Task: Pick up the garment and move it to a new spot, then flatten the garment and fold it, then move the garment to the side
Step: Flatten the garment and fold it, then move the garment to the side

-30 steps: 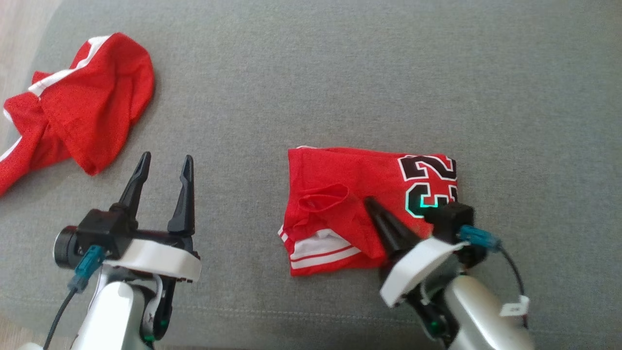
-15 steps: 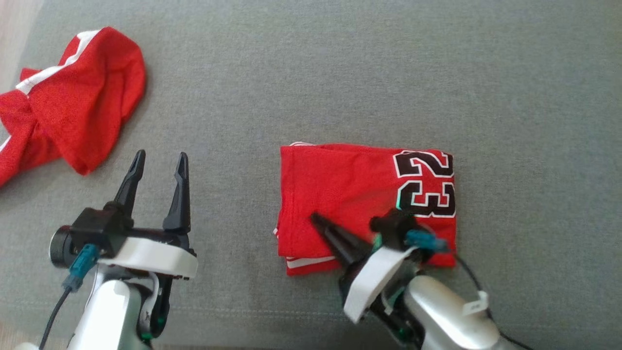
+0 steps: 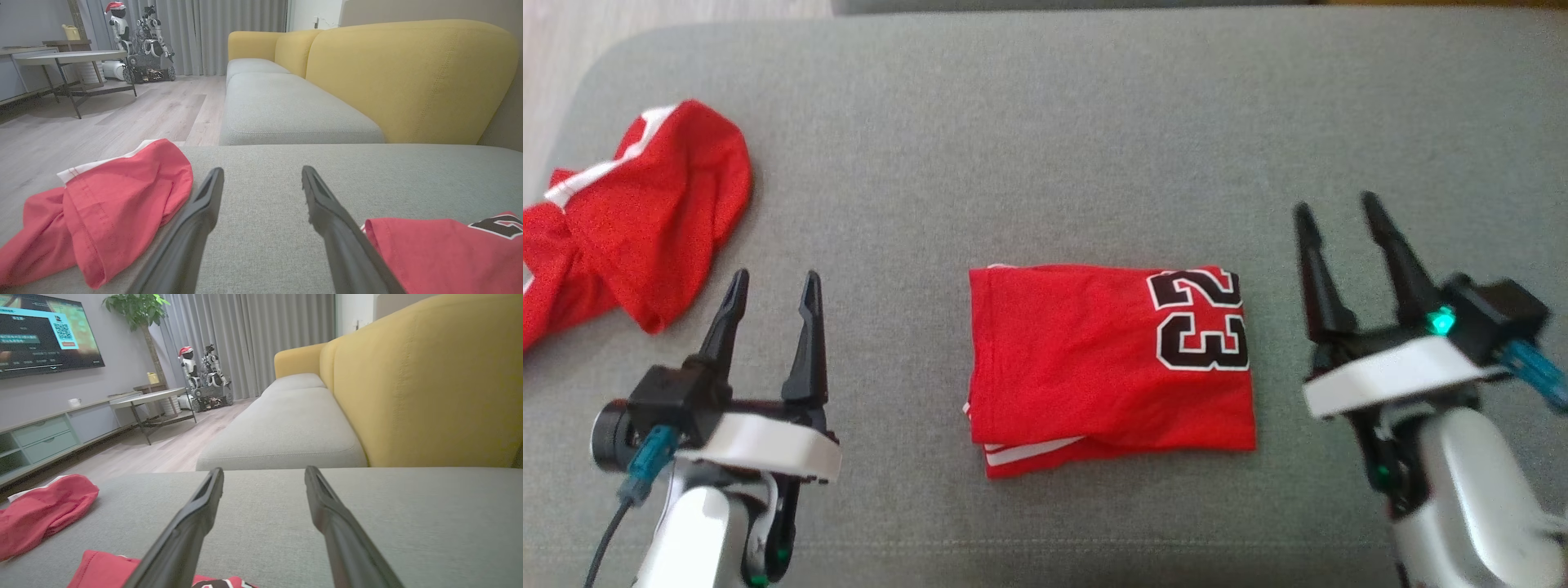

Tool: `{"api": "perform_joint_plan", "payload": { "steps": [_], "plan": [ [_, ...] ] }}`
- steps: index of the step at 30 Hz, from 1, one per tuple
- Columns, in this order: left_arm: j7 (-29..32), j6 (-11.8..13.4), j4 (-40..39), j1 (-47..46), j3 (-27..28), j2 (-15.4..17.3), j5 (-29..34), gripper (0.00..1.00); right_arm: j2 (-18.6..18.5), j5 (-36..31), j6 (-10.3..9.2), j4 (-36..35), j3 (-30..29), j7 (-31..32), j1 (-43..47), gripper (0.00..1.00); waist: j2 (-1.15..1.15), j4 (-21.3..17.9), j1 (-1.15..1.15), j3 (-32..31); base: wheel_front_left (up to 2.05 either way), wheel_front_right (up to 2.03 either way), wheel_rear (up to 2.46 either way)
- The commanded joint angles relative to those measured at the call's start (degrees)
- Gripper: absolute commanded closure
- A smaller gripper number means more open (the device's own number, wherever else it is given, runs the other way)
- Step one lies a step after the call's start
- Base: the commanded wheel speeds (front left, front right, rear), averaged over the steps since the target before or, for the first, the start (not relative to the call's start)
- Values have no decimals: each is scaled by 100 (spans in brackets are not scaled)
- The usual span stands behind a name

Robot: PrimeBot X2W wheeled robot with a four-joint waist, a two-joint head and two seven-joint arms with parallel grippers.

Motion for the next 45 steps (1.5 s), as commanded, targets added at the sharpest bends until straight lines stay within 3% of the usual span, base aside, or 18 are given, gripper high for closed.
{"api": "perform_joint_plan", "payload": {
  "steps": [1, 9, 18, 45],
  "plan": [
    [-58, 48, -208, -84, 219, 161, -25, 0, 37, -57, -4, -306, 59, 69, 6, 0, 0, -22, 0, -100, 0, 0, 0],
    [83, 91, -343, 204, 174, 263, -16, 0, -50, -470, -4, -1007, -457, 645, 819, 0, 0, -30, 0, -485, 0, 0, 0],
    [294, 145, -483, 651, 81, 315, -50, 0, -18, -454, -4, -1390, -739, 940, 1416, 0, 0, -41, 0, -864, 0, 0, 0],
    [471, 241, -630, 897, 75, 442, -222, 0, 106, -358, -4, -1377, -777, 1028, 1607, 0, 0, -61, 0, -1104, 0, 0, 0]
  ]
}}
